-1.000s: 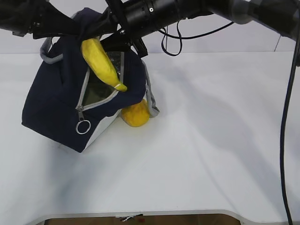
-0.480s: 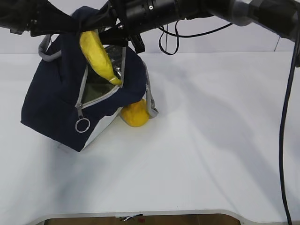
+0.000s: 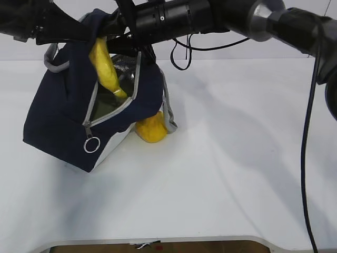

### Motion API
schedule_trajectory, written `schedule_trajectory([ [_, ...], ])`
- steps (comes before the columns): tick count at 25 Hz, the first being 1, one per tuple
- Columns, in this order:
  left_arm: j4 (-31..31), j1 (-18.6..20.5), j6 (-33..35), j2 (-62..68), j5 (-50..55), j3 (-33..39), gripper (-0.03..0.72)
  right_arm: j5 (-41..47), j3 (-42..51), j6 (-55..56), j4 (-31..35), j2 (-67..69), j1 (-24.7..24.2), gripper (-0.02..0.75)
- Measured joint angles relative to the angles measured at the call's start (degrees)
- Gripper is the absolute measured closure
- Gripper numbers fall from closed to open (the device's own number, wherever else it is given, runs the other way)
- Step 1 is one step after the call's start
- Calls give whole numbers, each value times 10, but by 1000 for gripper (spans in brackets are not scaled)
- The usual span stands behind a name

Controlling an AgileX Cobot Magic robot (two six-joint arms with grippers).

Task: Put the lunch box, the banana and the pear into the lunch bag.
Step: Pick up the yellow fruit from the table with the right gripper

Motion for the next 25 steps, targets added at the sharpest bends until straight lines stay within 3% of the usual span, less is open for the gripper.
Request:
schedule_trajectory([
  [7, 1, -3, 0, 1, 10, 0, 661, 14, -1, 14, -53, 5, 2, 461],
  [10, 1, -3, 0, 1, 14, 0, 661, 34, -1, 21, -92, 5, 3, 410],
  [14, 1, -3, 0, 1, 14, 0, 661, 42, -1, 24, -102, 5, 3, 308],
  [17, 1, -3, 0, 1, 14, 0, 661, 55, -2, 23, -102, 5, 3, 277],
  [25, 1, 12, 0, 1, 29, 0, 661, 89, -44, -100, -110, 5, -2, 273],
])
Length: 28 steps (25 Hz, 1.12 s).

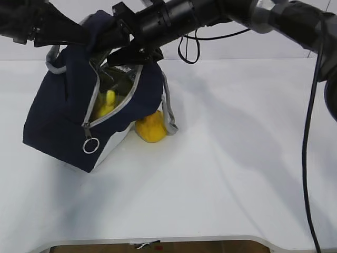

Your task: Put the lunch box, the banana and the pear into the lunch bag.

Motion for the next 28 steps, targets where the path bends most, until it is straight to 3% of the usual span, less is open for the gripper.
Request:
schedule_trajectory([
  [4, -1, 23, 0, 0, 11, 0, 661, 2, -41, -12, -8, 0, -9, 273],
  [8, -1, 42, -1, 0, 29, 0, 661, 3, -72, -8, -57, -3, -19, 278],
  [15, 3, 53, -7, 0, 36, 0, 661, 18, -74, 95, -364, -66, -22, 279],
  [18, 18, 59, -19, 0, 35, 0, 661, 19, -73, 120, -430, -94, -22, 280],
  [21, 28, 70, -36, 0, 31, 0, 661, 19, -41, 126, -451, -122, -23, 280],
  [28, 71, 81, -74, 0, 24, 0, 661, 19, 127, 129, -529, -162, -11, 281],
])
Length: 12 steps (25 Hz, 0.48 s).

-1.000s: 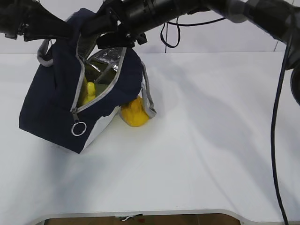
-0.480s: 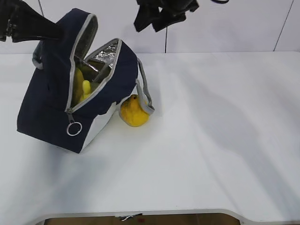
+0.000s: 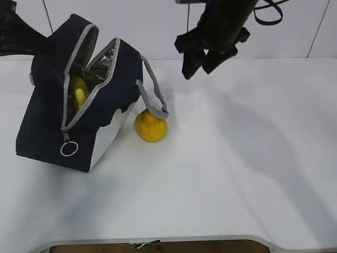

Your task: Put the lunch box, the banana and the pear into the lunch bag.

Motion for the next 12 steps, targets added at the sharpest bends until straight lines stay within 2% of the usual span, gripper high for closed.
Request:
schedule_trajectory([
  [4, 19, 0, -33, 0, -24, 0, 661, 0, 70, 0, -11, -23, 8, 281],
  [8, 73, 0, -77, 0, -46, 0, 661, 0, 98, 0, -14, -46, 10, 281],
  [12, 97, 6, -105, 0, -61, 0, 662, -1, 98, 0, 26, -56, 11, 281],
])
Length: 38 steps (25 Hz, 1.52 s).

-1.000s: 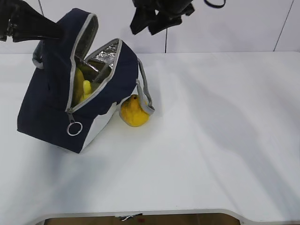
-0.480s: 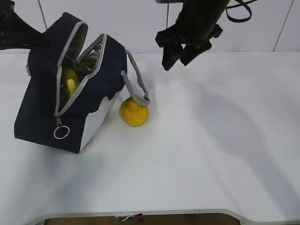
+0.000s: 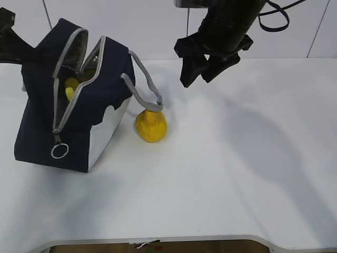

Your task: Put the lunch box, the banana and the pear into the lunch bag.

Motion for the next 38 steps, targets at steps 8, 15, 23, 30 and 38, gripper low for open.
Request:
schedule_trajectory([
  [8, 7, 28, -36, 0, -10, 0, 662, 0, 0, 0, 48, -1, 1, 282],
  [15, 7, 29, -38, 0, -10, 0, 662, -1, 2, -11, 48, 1, 2, 285],
  [23, 9, 29, -38, 0, -10, 0, 662, -35, 67, -15, 34, 0, 30, 286],
  [30, 11, 35, -38, 0, -10, 0, 662, -216, 179, -55, 25, -26, 61, 286],
  [38, 26, 35, -38, 0, -10, 0, 662, -426, 292, -105, 29, -26, 93, 286],
])
